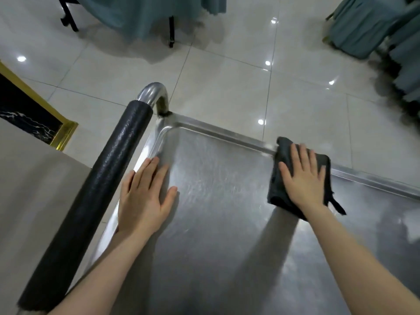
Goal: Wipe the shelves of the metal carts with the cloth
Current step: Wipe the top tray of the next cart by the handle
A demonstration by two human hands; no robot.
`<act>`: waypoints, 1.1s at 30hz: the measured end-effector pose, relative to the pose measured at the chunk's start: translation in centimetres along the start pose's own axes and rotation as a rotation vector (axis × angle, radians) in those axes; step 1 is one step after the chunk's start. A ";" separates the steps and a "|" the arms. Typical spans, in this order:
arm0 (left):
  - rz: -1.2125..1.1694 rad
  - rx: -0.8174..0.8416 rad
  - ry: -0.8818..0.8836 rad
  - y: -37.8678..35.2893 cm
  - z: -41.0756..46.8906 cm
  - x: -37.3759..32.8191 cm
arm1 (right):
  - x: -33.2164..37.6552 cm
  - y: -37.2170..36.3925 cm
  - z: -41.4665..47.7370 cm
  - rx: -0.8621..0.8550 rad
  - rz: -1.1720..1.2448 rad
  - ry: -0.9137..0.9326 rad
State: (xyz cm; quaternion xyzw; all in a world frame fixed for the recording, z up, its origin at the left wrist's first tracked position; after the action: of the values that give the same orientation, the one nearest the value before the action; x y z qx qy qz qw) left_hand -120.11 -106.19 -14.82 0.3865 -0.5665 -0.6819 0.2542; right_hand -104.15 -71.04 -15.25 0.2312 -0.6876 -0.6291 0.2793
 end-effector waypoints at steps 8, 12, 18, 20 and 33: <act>0.087 -0.003 -0.018 -0.1 0.1 -0.4 | 3.4 -0.4 0.3 0.026 0.024 0.018; 0.101 0.020 0.004 -0.2 -0.3 -0.3 | 13.0 -1.8 -2.1 0.082 0.035 0.453; 0.092 0.096 0.146 0.4 -3.4 -3.9 | 0.2 -0.7 -3.6 0.037 0.041 0.343; 0.080 0.108 0.139 0.5 -6.8 -6.8 | -6.7 0.2 -4.0 0.029 0.015 0.225; -0.106 0.245 -0.107 -0.6 -23.3 -17.4 | -19.7 0.3 -22.3 0.074 -0.031 0.027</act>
State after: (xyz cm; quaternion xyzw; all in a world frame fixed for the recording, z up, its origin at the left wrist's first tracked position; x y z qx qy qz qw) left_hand -91.11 -105.87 -12.63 0.4071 -0.6369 -0.6400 0.1381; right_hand -74.59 -74.24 -15.62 0.2608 -0.7029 -0.6041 0.2700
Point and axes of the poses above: each hand's wrist, its own z-axis towards the middle knuckle, its own y-axis out of the back of the hand, x = y × z, the point moved 2 cm from there along z, towards the middle knuckle, and after that the axes turned 4 degrees about -x, right-handed, at the moved point
